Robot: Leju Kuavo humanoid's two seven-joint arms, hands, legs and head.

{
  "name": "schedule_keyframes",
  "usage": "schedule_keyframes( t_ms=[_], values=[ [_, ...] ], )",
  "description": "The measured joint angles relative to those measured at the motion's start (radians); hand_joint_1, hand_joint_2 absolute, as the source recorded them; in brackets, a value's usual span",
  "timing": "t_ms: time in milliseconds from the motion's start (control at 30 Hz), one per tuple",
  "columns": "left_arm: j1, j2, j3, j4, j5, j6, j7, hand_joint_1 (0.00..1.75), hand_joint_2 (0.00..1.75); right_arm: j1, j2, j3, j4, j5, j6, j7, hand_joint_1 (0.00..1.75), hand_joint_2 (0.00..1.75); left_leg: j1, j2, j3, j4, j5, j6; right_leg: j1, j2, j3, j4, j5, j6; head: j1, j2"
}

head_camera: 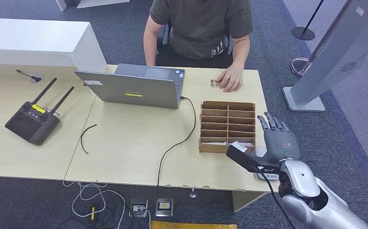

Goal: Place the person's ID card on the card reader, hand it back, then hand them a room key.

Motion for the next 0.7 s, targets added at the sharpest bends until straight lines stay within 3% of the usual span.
schedule_keyframes(
  t_ms=[700],
  values=[
    [-0.005, 0.007, 0.005, -0.003, -0.012, -0.002, 0.000, 0.00, 0.00, -0.016, 0.017, 0.131, 0.047, 0.014, -0.084, -0.012, 0.00, 1.75, 0.000, 0.000, 0.000, 0.000, 0.000, 0.000, 0.000, 0.000, 0.000, 0.000, 0.000, 0.000, 0.000, 0.000]
  ],
)
